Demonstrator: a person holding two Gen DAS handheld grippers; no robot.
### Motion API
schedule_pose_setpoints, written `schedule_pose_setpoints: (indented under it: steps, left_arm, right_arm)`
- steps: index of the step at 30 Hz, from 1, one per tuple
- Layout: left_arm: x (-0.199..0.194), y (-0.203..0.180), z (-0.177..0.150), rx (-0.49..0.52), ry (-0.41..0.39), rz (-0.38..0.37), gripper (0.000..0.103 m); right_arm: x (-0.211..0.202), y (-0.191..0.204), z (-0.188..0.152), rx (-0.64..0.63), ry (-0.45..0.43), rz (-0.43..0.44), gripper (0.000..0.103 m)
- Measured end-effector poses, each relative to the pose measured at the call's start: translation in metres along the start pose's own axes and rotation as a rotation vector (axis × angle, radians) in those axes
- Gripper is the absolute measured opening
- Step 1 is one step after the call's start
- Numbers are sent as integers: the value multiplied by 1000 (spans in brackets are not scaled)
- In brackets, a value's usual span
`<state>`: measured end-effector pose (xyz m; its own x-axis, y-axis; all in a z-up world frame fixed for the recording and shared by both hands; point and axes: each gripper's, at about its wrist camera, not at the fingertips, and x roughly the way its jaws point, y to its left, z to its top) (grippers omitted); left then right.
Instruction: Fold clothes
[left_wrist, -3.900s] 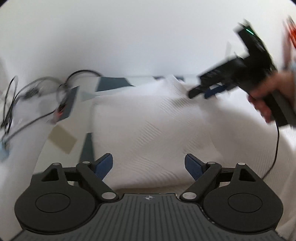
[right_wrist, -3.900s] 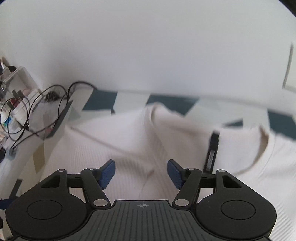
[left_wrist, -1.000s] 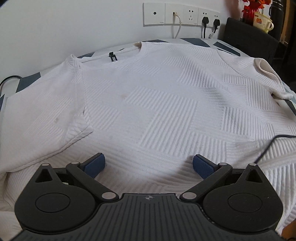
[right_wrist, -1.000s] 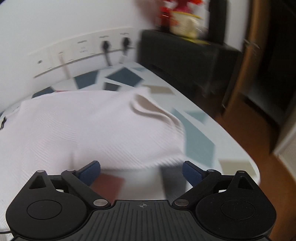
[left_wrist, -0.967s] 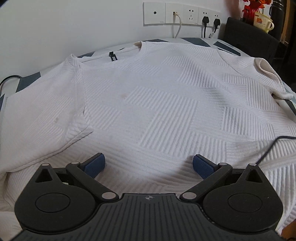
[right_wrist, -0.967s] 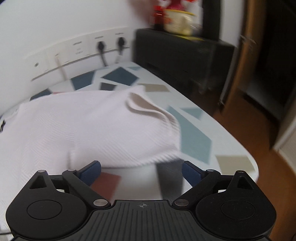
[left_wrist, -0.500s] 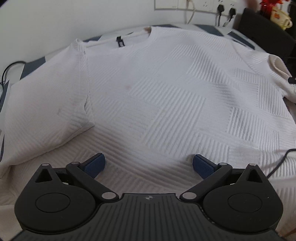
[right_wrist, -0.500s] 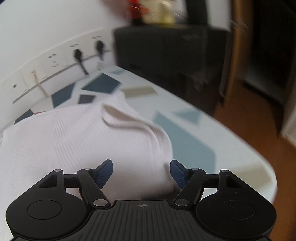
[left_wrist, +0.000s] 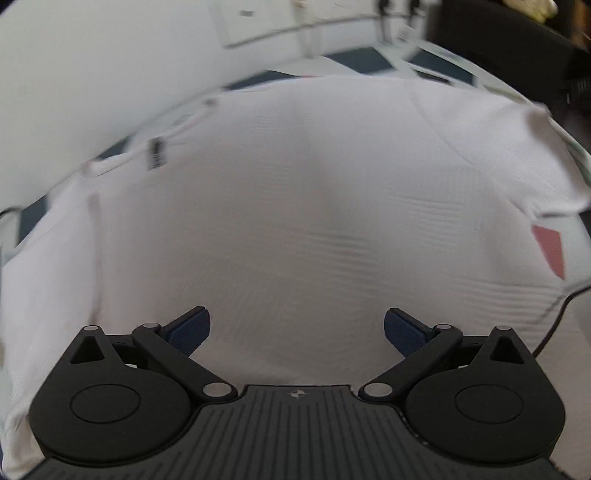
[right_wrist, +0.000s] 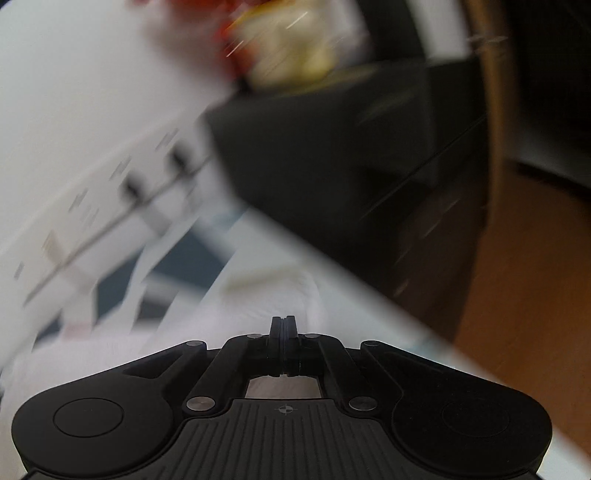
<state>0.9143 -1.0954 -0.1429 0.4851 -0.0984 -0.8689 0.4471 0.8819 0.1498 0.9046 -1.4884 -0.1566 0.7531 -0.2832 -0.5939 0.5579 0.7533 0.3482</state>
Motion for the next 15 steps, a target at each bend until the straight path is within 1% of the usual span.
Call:
schedule_pose_setpoints:
  steps: [1, 3, 5, 7, 8, 9, 11, 13, 15]
  left_arm:
    - [7, -9, 2, 14, 16, 4, 103]
    - [11, -18, 6, -8, -9, -5, 103]
    - [16, -19, 10, -50, 9, -34, 103]
    - [19, -19, 14, -89, 17, -61, 103]
    - [20, -19, 15, -105, 16, -70, 103]
    - [21, -18, 15, -122, 16, -79, 103]
    - [20, -19, 16, -141, 15, -83, 103]
    - [18, -21, 16, -125, 8, -69, 103]
    - [12, -34, 22, -47, -34, -75, 102]
  right_arm:
    - [0, -11, 9, 19, -6, -8, 0]
    - [1, -29, 22, 53, 6, -13, 0]
    - [0, -42, 29, 86, 55, 27, 2]
    - [-7, -52, 30, 101, 102, 88, 15]
    - [-12, -55, 28, 98, 118, 120, 34]
    - [-19, -57, 24, 83, 122, 147, 45]
    - [-31, -58, 13, 43, 131, 178, 50]
    - [-35, -61, 2, 33, 150, 167, 51]
    - [-35, -66, -5, 46, 169, 152, 51]
